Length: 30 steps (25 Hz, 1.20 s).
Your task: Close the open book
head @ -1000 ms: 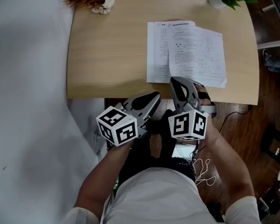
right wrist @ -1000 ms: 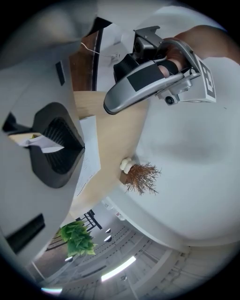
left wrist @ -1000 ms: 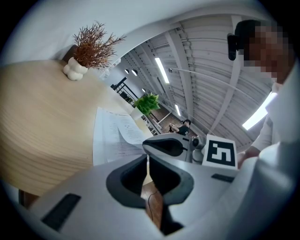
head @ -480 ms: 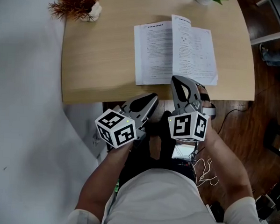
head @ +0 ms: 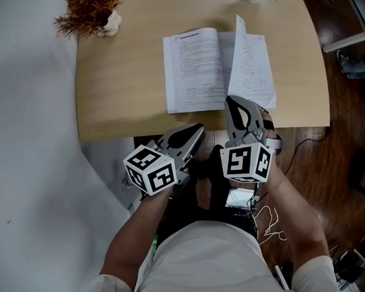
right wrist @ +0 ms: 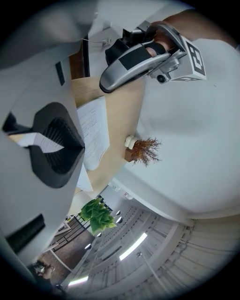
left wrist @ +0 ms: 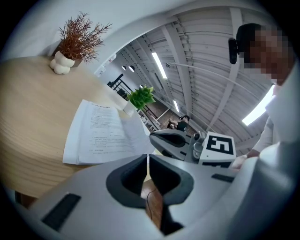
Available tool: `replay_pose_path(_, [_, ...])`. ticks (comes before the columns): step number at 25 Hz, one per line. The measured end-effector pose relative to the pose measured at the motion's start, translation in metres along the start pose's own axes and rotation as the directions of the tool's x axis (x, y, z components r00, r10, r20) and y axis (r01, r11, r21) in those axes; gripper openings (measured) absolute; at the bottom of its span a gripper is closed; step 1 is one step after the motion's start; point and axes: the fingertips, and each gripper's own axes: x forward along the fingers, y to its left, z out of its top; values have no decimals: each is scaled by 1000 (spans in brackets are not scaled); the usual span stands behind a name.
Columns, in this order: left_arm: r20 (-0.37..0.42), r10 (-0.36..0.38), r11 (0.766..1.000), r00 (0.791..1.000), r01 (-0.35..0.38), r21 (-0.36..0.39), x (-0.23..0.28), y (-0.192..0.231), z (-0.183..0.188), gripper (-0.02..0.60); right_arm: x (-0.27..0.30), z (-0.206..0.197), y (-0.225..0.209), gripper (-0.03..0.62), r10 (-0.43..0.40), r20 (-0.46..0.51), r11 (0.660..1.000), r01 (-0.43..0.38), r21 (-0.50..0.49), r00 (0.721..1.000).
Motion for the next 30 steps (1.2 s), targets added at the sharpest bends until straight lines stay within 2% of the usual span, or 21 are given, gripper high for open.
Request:
replay_pose_path(16, [-36, -5, 1000, 999, 5, 0, 30, -13, -11, -2, -8, -40, -23, 2, -32, -34, 995, 35, 90, 999])
replay_pose_path(30, [-65, 0, 1000, 998, 0, 2, 49, -22, -18, -2, -12, -83, -38, 2, -52, -84, 977, 69, 204, 995])
